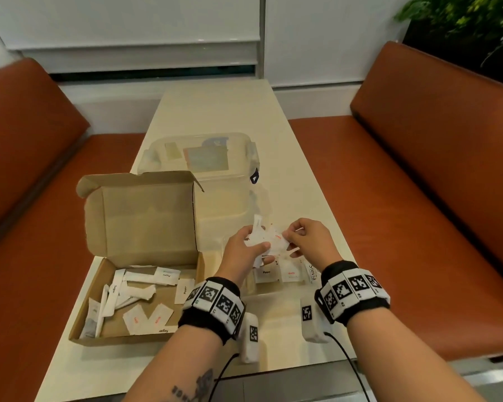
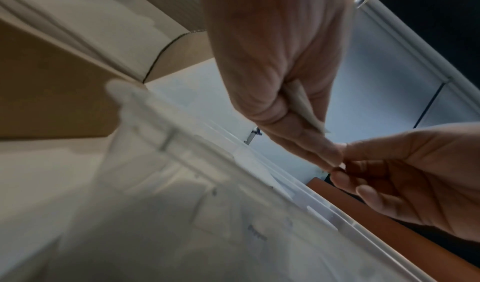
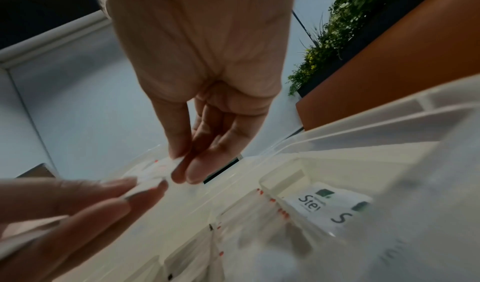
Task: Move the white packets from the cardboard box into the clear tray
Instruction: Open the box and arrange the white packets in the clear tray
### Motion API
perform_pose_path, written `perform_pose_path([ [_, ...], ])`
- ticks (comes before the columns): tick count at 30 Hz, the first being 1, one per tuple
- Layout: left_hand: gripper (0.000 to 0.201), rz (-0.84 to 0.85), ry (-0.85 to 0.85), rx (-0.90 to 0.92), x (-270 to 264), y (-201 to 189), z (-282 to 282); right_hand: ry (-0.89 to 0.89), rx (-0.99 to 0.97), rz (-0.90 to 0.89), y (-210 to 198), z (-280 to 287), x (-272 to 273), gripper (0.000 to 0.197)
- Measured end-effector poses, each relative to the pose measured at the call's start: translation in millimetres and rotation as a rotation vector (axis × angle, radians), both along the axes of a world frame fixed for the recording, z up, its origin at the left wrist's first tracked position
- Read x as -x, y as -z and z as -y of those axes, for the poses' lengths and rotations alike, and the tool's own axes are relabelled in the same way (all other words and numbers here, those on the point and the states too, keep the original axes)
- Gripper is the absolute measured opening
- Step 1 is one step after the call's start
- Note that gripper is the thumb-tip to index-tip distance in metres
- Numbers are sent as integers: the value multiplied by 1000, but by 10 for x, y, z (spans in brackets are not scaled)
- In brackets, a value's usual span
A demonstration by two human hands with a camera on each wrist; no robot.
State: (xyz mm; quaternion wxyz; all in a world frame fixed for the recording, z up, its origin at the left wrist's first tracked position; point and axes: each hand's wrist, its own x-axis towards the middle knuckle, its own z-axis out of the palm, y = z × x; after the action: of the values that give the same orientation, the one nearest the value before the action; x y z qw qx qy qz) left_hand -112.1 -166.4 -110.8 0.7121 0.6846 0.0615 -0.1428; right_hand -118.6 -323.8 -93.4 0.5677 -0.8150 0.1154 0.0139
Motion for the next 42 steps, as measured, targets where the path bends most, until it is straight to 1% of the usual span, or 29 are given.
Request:
perform_pose_path([
  [3,35,0,-68,14,-13,-1,-10,3,-20,17,-3,65,16,6],
  [6,36,8,-88,-25,-26,2,-10,-64,11,33,-61,144,18,5],
  [9,33,35,-18,-54,-4,-22,15,-195,102,-5,-146,190,-6,7],
  [12,33,50,72,-57,30,-35,56,-245,168,8,-195,171,-50,6],
  [14,30,68,63,-60,47,-38,83,-201,174,37,-180,143,-64,6],
  [16,30,122,5,-162,34,-32,86,-108,73,31,-132,125,-54,10],
  [17,30,135,-26,-185,26,-27,76,-71,4,4,-107,118,-42,15],
  [18,29,135,-58,-161,23,-35,71,-56,-44,-34,-84,110,-23,18],
  [20,30,118,-86,-120,17,-41,59,-83,-72,-85,-44,93,20,19],
  [22,34,118,-77,-131,35,-37,66,-98,-117,-62,-28,83,46,14],
  [24,35,118,-61,-118,64,-37,85,-74,-154,-36,-39,87,45,13],
  [26,33,125,-38,-137,83,-32,105,-51,-165,-21,-58,87,36,14],
  [30,31,151,-12,-131,101,-21,120,-23,-123,20,-72,93,37,14],
  [34,31,151,-22,-145,117,-13,90,22,-92,56,-79,128,52,8],
  [35,30,131,-29,-125,124,5,77,34,-53,68,-80,146,52,6],
  [37,29,93,-51,-64,144,45,45,7,126,76,-76,189,44,6],
  [40,31,79,-100,-54,171,118,10,-191,458,-5,-47,198,39,12],
  [42,30,97,-126,-68,194,155,7,-305,565,-64,3,168,44,12],
])
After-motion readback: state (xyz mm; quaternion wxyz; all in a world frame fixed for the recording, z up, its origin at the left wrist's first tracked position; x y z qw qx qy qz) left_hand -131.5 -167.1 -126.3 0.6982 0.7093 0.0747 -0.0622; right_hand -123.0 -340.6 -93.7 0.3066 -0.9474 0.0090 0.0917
